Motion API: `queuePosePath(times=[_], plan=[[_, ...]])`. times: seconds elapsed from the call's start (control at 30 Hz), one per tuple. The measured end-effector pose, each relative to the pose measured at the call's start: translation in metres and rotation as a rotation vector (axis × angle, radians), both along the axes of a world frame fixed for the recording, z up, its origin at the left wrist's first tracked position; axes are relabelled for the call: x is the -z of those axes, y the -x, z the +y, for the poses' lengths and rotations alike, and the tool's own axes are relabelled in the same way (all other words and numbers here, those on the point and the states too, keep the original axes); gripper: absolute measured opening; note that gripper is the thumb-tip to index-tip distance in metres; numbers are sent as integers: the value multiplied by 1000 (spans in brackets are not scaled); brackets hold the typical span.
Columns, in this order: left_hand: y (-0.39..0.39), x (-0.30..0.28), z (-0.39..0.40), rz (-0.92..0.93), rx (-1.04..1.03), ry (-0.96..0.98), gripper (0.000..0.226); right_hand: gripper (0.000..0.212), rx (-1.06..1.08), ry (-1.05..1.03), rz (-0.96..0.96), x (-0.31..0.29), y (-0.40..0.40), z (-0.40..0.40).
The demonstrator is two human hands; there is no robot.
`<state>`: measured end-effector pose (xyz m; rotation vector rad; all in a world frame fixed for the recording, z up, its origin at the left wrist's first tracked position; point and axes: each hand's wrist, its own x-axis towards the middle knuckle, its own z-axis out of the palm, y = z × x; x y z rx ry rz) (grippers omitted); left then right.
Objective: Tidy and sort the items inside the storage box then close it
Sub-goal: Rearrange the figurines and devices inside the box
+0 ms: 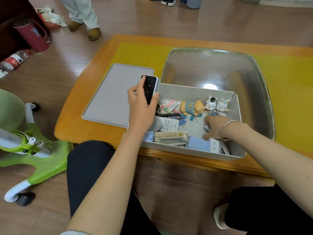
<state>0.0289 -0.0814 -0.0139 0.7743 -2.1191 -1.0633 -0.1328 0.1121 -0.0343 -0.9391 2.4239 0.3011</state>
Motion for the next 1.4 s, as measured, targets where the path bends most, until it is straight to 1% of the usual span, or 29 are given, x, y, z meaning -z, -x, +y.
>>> queuePosePath(times=[0.13, 0.23, 0.37, 0.43, 0.57, 0.7, 0.73, 0.83, 0.93, 1.03, 1.07, 1.23, 1.4], plan=[[-6, 5, 4, 29, -82, 59, 60, 40, -75, 4, 4, 3, 0, -2], [-8, 8, 5, 24, -69, 75, 61, 34, -140, 16, 20, 4, 0, -2], [-8, 10, 4, 24, -61, 74, 60, 27, -222, 87, 38, 3, 3, -5], [-7, 10, 4, 18, -64, 77, 60, 27, -255, 113, 39, 3, 4, -6], [-7, 10, 4, 12, -76, 81, 60, 29, -279, 120, 35, 0, 4, -8], [-7, 11, 3, 15, -70, 83, 60, 14, -232, 221, -10, -6, 6, -6], [-7, 11, 3, 14, -69, 83, 60, 14, -234, 241, -27, -8, 6, -6], [-7, 11, 2, 14, -72, 78, 60, 24, -284, 274, -70, -14, -2, -13], [-7, 11, 3, 18, -71, 71, 60, 26, -310, 245, -105, -13, -10, -25], [-7, 11, 3, 21, -66, 65, 60, 14, -299, 187, -117, -11, -14, -33], [-7, 11, 3, 23, -65, 60, 60, 14, -297, 165, -106, -10, -14, -35], [-7, 10, 3, 22, -71, 60, 60, 27, -339, 70, -25, -5, -16, -39], [-7, 11, 3, 23, -69, 58, 60, 29, -350, 43, 19, -6, -20, -41]])
